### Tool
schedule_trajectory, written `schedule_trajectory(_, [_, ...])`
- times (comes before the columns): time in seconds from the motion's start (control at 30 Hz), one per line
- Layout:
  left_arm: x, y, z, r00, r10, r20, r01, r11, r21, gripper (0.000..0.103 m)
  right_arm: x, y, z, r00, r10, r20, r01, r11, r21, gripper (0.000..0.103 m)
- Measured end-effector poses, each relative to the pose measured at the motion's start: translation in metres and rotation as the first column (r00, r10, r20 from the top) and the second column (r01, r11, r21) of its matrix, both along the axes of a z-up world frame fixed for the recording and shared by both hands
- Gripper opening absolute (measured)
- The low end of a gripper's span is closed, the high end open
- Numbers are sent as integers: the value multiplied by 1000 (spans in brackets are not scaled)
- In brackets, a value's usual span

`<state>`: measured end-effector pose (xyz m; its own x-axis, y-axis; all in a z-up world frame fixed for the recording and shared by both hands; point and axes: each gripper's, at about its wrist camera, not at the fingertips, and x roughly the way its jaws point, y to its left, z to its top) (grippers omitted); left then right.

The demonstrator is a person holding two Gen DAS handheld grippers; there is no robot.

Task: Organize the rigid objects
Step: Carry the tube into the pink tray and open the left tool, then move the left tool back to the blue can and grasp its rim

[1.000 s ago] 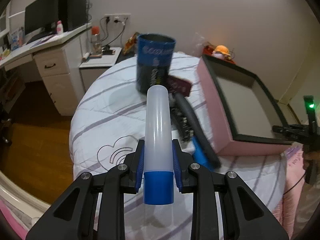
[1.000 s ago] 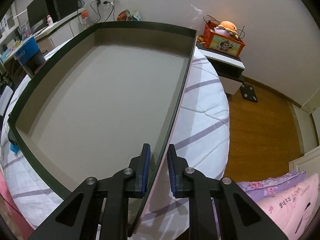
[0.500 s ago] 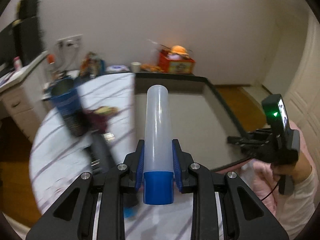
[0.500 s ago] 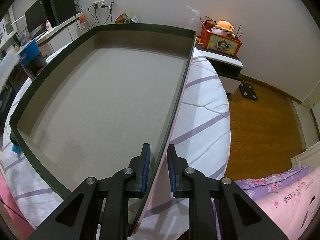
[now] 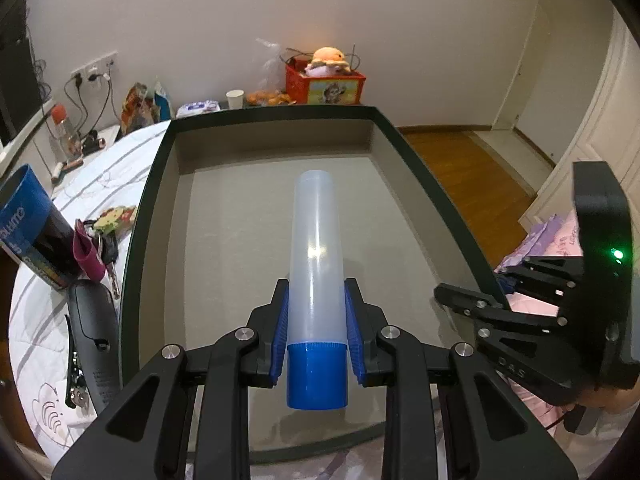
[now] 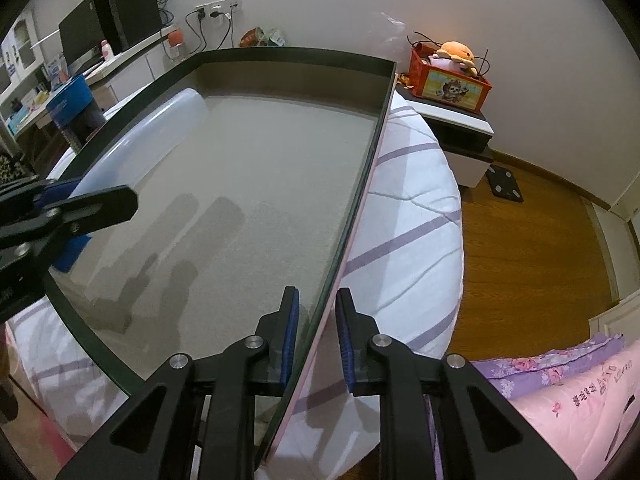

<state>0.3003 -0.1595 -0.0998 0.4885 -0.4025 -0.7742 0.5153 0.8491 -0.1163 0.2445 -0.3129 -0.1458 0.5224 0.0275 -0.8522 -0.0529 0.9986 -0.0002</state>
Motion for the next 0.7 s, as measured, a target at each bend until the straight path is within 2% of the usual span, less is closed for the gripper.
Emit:
schedule_trajectory(0.13, [1, 0, -5, 1000, 31, -4, -31, 999, 23, 27, -1, -1, 0, 1000, 8, 2, -8, 1000, 3, 19])
schedule_trajectory(0.2, [1, 2, -5, 999, 39, 1, -39, 999, 24, 31, -1, -1, 0, 1000, 7, 3, -7, 1000, 4, 19])
schedule_trajectory(0.23, [1, 3, -4, 999, 44, 5, -44, 999, 21, 45, -1, 0, -1, 1000, 7, 3, -7, 1000, 5, 19])
schedule_trajectory(0.27, [0, 5, -2, 999, 50, 12, -51, 999, 12, 64, -1, 0, -1, 1000, 7, 2, -7, 1000, 7, 19])
schedule_trajectory(0.33, [-5, 12, 4, 997, 63, 35, -63, 998, -15, 75, -1, 0, -1, 1000, 8, 2, -8, 1000, 8, 19])
schedule_trajectory(0.43, [-10, 19, 11, 995, 79, 60, -78, 997, -21, 76, -2, -1, -1, 1000, 9, -1, -9, 1000, 10, 19])
schedule_trajectory(0.57, [-25, 39, 22, 987, 115, 108, -113, 993, -19, 88, -1, -2, -2, 1000, 10, -8, -10, 1000, 15, 19])
schedule_trajectory(0.7, [-41, 76, 33, 979, 149, 140, -146, 989, -33, 93, -1, -2, -2, 1000, 10, -9, -9, 1000, 16, 19])
